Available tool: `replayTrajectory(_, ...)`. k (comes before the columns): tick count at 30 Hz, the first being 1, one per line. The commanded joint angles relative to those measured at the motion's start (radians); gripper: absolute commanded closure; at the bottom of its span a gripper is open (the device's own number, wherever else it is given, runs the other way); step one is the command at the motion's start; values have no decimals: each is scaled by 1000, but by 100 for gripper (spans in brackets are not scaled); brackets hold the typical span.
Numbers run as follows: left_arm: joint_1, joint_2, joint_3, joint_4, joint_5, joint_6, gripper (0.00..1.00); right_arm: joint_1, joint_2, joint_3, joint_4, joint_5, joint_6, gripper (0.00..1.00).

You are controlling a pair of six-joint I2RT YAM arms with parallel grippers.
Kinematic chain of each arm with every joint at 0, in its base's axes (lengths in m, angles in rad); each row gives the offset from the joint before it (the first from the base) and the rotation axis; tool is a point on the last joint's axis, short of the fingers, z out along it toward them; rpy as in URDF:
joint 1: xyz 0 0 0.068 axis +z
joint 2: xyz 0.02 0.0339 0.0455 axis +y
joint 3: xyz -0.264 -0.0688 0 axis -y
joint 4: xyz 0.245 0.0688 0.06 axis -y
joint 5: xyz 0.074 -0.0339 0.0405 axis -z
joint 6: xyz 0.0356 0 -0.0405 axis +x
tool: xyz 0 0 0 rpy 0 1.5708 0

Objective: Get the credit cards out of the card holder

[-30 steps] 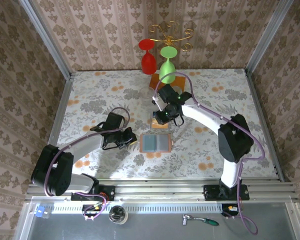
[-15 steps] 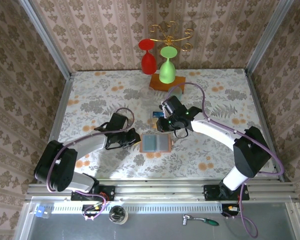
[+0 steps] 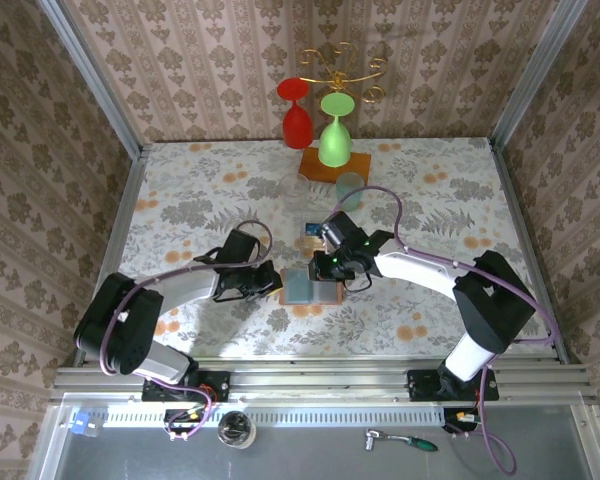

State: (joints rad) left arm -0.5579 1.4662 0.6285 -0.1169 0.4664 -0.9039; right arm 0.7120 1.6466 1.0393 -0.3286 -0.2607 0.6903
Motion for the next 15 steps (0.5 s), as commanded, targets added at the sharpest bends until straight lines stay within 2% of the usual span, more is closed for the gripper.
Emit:
replayTrajectory(1, -9, 19, -10, 20, 0, 17, 94, 7, 34, 6, 13, -34, 59, 83)
replayTrajectory(15, -4, 62, 16, 44, 23, 16, 98, 9, 90, 37, 13, -55, 68, 77)
